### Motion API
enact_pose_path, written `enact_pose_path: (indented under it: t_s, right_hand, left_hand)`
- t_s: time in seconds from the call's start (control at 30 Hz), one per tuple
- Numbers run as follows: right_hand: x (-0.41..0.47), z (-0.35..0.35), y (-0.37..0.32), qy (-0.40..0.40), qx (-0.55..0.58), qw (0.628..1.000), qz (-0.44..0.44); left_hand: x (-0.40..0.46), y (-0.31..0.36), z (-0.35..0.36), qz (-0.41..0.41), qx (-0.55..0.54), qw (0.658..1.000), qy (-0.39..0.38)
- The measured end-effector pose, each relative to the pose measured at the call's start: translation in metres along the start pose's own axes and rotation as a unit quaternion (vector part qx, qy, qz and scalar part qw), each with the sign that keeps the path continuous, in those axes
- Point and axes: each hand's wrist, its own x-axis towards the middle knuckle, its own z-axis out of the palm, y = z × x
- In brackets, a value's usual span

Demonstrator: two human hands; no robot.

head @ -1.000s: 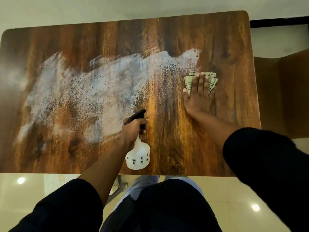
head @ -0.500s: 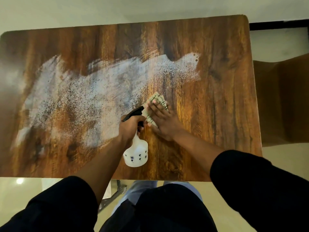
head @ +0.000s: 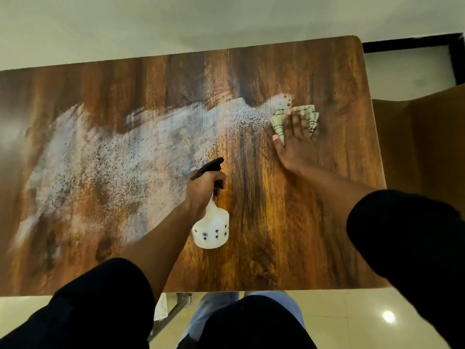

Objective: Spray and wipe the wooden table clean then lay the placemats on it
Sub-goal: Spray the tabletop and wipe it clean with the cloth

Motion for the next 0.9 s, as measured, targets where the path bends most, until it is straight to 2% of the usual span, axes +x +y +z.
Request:
enact_pose_path:
  t_s: [0.07,0.13,0.27,0.33,0.4,0.47,0.67,0.77,0.9]
  right_hand:
    - [-0.01,0.012,-0.026,-0.011,-0.01,0.999,-0.039]
    - [-0.028,0.031,-0.059,-0.031,-0.033,0.991,-0.122]
    - [-0.062,0.063,-0.106,-0.07,-0.133,0.938,-0.312]
    - [-0.059,0.066,-0.104,-0.09,-0.149,0.922,-0.347]
    - [-0.048,0.055,-0.093,-0.075,-0.136,0.921,-0.357]
    - [-0.029,0.042,-0.074,-0.051,-0.125,0.935,-0.327]
    - [0.036,-0.01,0.01,-0.018,-0.028,0.995,-0.09]
    - [0.053,-0.026,0.041,0.016,-0.007,1.0,0.01]
    - [0.059,-0.019,0.026,0.045,0.015,0.997,0.06]
  left_hand:
    - [0.004,0.005,0.003,0.013,0.0,1.0,0.001]
    - [0.008,0.01,0.006,0.019,-0.001,1.0,0.008]
    - [0.018,0.015,0.009,0.007,-0.001,1.0,0.012]
    - [0.021,0.017,0.008,0.001,0.005,1.0,0.008]
    - [0.027,0.02,0.005,0.001,0.008,1.0,0.002]
    - [0.034,0.022,0.001,0.002,0.008,1.0,0.003]
    - [0.045,0.03,-0.003,0.002,0.026,1.0,0.006]
    - [0.048,0.03,-0.005,0.0,0.032,0.999,-0.003]
    - [0.048,0.03,-0.005,0.004,0.026,1.0,0.004]
